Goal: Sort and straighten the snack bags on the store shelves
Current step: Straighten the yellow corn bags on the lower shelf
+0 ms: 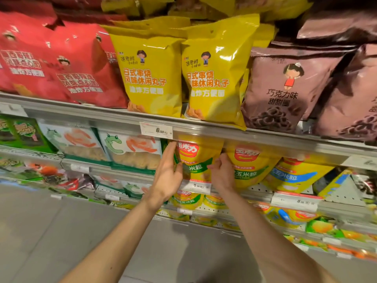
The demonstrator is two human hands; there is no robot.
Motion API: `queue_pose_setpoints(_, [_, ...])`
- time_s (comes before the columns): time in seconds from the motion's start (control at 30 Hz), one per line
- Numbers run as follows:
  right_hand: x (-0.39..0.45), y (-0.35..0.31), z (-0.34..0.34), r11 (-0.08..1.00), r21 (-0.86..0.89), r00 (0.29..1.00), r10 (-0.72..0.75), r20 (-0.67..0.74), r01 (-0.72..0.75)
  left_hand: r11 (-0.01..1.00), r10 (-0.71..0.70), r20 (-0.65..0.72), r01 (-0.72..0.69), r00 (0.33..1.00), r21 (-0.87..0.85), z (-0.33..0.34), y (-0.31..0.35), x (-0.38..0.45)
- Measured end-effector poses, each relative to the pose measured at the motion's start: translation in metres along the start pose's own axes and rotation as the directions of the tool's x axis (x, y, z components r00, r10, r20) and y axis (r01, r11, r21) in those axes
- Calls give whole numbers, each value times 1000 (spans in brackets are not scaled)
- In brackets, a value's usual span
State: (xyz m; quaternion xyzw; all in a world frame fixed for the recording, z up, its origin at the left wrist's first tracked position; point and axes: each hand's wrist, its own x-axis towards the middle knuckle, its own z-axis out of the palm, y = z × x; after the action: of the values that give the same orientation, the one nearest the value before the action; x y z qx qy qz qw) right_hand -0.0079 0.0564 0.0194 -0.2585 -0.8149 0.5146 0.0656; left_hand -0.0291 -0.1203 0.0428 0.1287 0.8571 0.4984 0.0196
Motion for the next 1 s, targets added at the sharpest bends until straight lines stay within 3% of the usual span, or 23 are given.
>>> queue_pose_setpoints(0.17, [0,3,3,1000,2,1000,-3,-23,3,998,43,-9,-42,999,52,1,-5,-7])
queue_pose_setpoints(0.37, [-33,22,-21,980,-107,982,-177,-65,169,998,6,-62,-3,998,62,20,1,-23])
queue_pose_setpoints(0.6, [-28,68,-100,980,-199,933,-95,-347,26,988,-7,161,-18,987,155,79,30,-31])
queue_pose_setpoints(0.87, [3,61,-138,996,-88,933,-47,-356,17,993,-116,205,110,972,38,126,63,-23])
queue_pose_setpoints(1.0, [15,65,-136,1000,13,981,-12,-195,14,988,-152,186,154,971,2,134,69,-26])
